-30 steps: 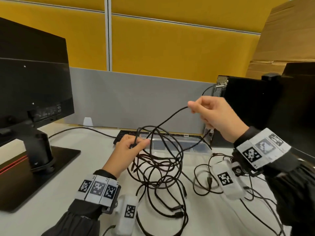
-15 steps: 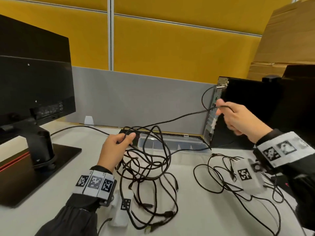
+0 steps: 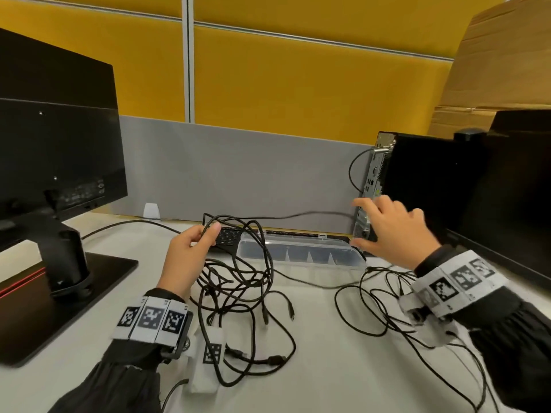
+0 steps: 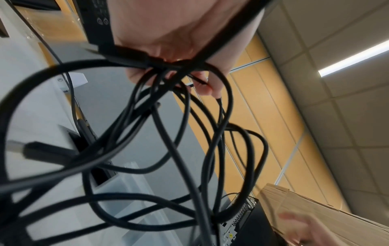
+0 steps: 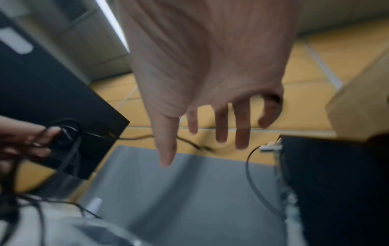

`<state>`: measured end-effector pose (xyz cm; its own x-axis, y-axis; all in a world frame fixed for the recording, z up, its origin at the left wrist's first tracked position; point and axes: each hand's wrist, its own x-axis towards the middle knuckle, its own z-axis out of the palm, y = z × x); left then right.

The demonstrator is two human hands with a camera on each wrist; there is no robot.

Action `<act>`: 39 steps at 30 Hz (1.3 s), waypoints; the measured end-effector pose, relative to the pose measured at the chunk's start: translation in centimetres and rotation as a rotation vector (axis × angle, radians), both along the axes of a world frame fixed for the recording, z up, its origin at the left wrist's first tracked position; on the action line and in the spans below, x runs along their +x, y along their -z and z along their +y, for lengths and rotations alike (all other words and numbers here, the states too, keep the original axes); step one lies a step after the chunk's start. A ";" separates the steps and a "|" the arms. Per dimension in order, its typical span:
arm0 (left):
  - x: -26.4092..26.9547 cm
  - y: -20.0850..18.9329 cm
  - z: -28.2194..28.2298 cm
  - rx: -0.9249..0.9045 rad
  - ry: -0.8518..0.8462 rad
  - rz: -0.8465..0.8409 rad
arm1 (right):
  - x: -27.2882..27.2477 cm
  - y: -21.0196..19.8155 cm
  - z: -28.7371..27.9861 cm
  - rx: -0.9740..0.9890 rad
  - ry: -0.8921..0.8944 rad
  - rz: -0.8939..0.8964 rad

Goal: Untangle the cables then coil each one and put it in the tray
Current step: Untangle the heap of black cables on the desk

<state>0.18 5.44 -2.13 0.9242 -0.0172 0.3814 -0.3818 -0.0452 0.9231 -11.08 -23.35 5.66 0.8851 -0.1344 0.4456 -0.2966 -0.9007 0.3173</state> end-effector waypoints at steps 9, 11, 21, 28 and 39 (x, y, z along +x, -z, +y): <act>-0.8 -0.3 -0.2 -0.020 0.126 -0.034 | 6.4 7.7 7.6 0.626 -0.341 0.634; -1.1 -0.5 -0.2 -0.033 0.146 -0.048 | 7.2 8.6 7.8 0.651 -0.395 0.657; -1.3 -0.9 -0.1 -0.128 0.211 0.032 | 5.9 6.9 5.9 0.971 -0.534 0.536; -1.6 -0.8 -0.5 -0.119 0.244 0.037 | 3.9 7.6 5.2 0.805 -0.420 0.688; -1.7 -1.1 -0.2 -0.199 0.252 0.038 | 3.8 7.3 5.8 1.463 -0.553 0.448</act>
